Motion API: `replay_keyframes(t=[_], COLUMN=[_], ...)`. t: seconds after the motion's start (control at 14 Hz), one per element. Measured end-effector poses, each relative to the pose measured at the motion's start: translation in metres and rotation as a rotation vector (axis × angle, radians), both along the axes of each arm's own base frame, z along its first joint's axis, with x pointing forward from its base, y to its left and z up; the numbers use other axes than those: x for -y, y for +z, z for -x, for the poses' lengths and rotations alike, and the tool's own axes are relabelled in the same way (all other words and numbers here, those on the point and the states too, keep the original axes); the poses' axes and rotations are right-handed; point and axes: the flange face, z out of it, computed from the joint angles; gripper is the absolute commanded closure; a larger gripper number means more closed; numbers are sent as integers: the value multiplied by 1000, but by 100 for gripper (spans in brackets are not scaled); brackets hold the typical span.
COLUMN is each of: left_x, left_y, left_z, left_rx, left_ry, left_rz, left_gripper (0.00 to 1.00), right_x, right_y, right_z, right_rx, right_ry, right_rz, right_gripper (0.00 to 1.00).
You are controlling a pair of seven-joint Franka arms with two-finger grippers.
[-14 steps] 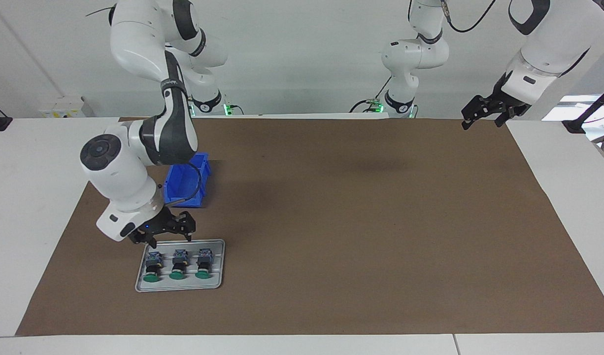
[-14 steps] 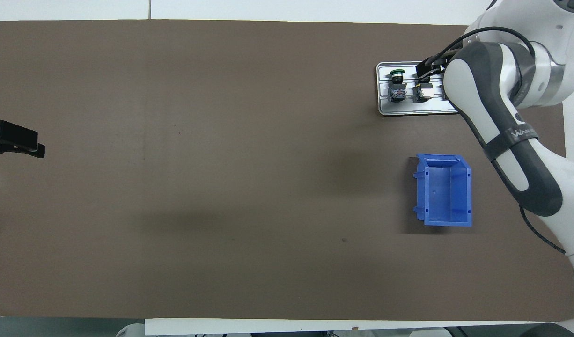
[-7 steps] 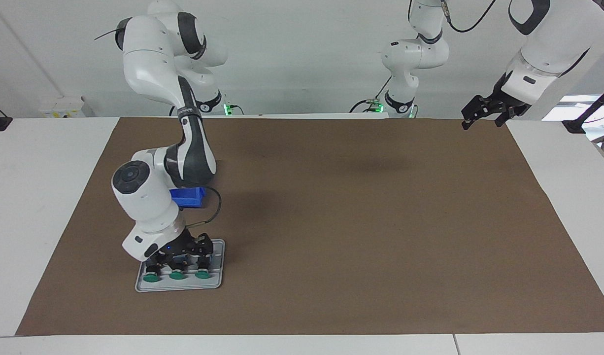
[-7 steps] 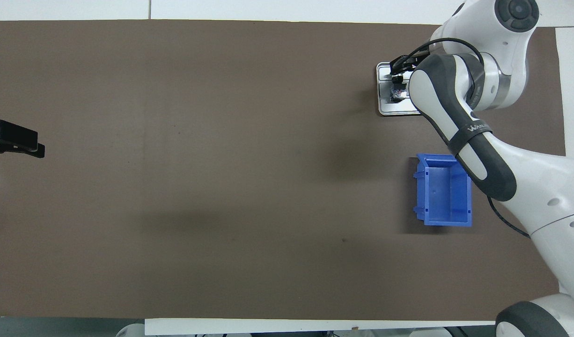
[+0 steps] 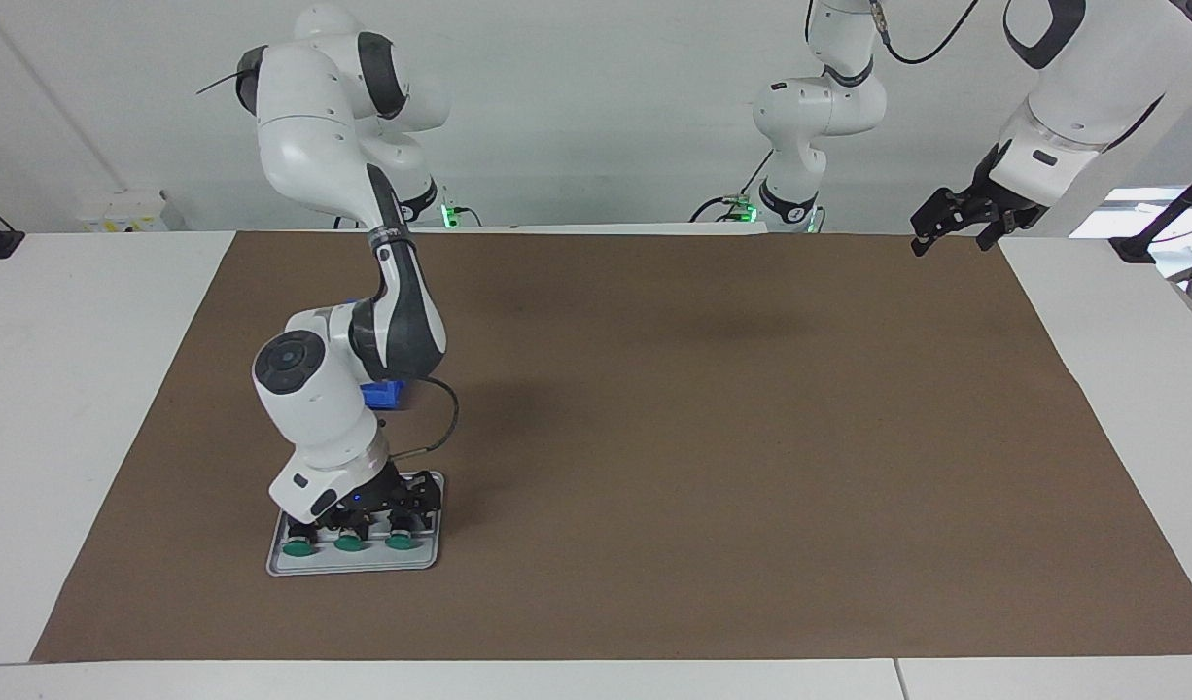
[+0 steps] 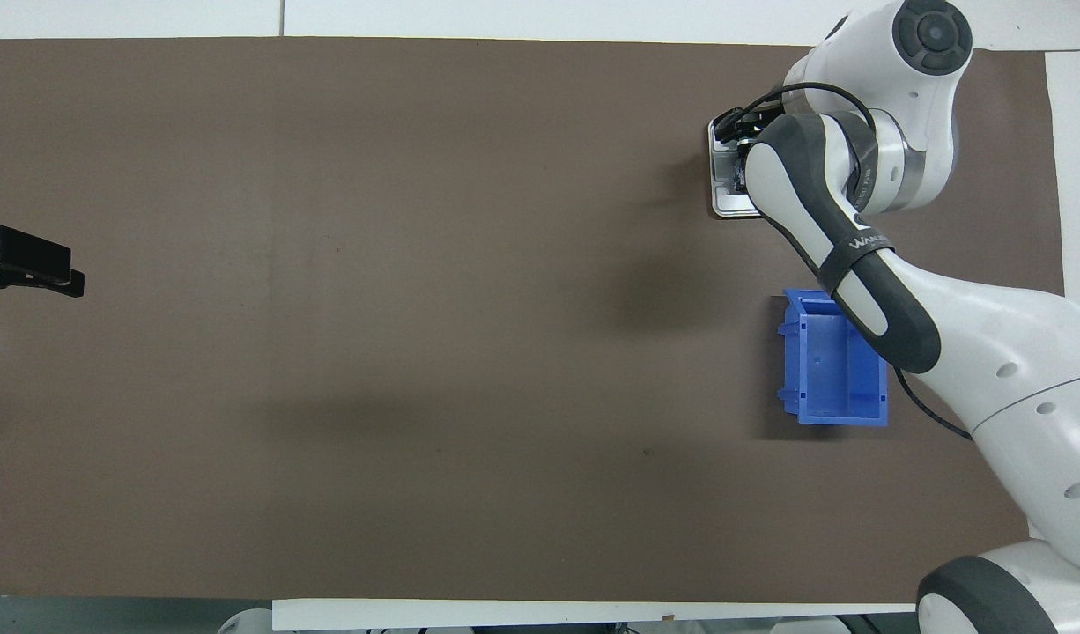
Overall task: Place and press button with both arms
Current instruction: 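Lower the right gripper and grasp one green button from the tray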
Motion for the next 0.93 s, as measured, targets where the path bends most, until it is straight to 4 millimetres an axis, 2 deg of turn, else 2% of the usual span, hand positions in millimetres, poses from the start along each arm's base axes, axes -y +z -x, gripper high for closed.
replay_keyframes(t=[0.29, 0.78, 0.93], left_x=[0, 0, 0], left_y=[0, 0, 0], left_z=[0, 0, 0], left_rx=[0, 0, 0], left_ry=[0, 0, 0], left_rz=[0, 0, 0], left_gripper=[0, 0, 0], right_x=[-3, 0, 3], right_y=[-16, -31, -32], right_z=[5, 12, 13], right_rx=[-26, -56, -60], right_ry=[4, -1, -4], right_rz=[3, 6, 6], right_gripper=[9, 11, 19])
